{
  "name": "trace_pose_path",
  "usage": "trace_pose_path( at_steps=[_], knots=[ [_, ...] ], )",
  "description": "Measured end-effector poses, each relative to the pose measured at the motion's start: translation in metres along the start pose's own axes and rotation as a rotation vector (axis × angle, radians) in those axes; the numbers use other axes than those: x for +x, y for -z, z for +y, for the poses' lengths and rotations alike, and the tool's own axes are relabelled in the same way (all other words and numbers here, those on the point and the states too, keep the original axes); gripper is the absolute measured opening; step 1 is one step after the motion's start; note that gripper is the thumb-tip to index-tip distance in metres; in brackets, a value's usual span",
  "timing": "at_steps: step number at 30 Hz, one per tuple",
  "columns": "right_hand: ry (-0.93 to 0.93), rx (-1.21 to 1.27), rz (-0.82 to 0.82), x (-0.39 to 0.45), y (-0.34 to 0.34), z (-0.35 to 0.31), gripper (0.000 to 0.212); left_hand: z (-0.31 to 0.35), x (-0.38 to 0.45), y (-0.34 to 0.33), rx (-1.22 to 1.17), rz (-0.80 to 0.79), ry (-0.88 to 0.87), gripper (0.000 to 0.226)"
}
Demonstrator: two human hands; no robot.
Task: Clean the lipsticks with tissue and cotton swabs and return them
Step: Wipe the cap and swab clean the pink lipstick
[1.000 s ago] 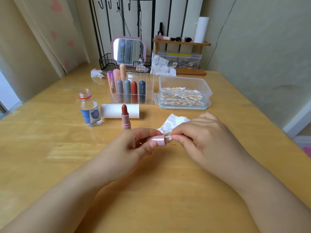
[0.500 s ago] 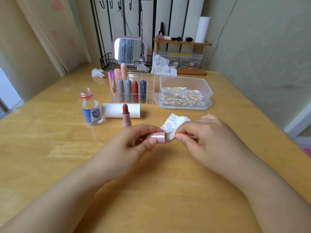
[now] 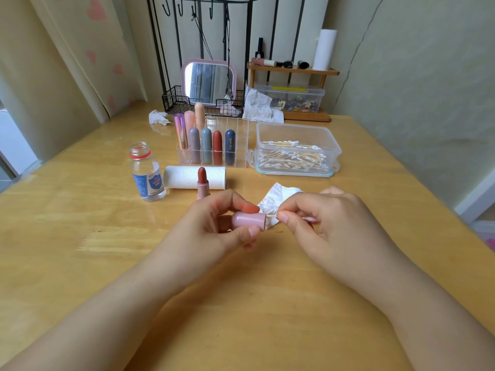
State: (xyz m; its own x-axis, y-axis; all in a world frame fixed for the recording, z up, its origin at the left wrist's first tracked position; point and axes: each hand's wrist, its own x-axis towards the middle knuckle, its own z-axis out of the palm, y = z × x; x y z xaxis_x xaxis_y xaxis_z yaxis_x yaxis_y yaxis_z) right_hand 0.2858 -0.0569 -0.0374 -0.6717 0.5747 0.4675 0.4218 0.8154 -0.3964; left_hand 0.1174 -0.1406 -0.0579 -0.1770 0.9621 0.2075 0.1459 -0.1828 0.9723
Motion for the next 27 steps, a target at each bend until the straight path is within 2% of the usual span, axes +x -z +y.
trace_pose_path(
  at_steps=[4, 6, 8, 11, 13, 16, 21, 24, 27],
  knots=[
    [0.099, 0.026, -0.059, -0.001, 0.001, 0.0, 0.025, -0.001, 0.001, 0.001, -0.033, 0.036, -0.025, 0.025],
    [0.067, 0.014, -0.122, 0.0, 0.003, 0.003, 0.019, -0.001, 0.001, 0.002, -0.042, 0.023, -0.015, 0.022],
    [0.059, -0.057, -0.057, 0.002, 0.004, 0.007, 0.016, -0.003, 0.001, 0.003, -0.027, 0.0, -0.003, 0.02],
    [0.183, -0.132, 0.066, 0.003, 0.003, 0.004, 0.022, -0.003, 0.001, 0.004, -0.004, -0.037, 0.02, 0.022],
    [0.252, -0.134, 0.079, 0.003, 0.002, 0.003, 0.023, -0.001, 0.0, 0.004, -0.019, -0.053, 0.028, 0.022],
    [0.222, -0.152, 0.108, 0.003, 0.001, 0.005, 0.025, 0.002, 0.0, 0.004, -0.069, -0.038, 0.008, 0.021],
    [0.23, -0.056, 0.002, 0.001, 0.003, 0.002, 0.025, 0.006, -0.001, 0.003, -0.131, 0.06, -0.006, 0.017],
    [0.215, -0.022, 0.056, 0.003, 0.005, 0.002, 0.024, 0.007, -0.002, 0.002, -0.08, 0.03, -0.007, 0.012],
    [0.196, -0.127, 0.085, 0.004, 0.002, 0.005, 0.025, 0.009, -0.002, 0.003, -0.082, 0.046, 0.001, 0.014]
  ],
)
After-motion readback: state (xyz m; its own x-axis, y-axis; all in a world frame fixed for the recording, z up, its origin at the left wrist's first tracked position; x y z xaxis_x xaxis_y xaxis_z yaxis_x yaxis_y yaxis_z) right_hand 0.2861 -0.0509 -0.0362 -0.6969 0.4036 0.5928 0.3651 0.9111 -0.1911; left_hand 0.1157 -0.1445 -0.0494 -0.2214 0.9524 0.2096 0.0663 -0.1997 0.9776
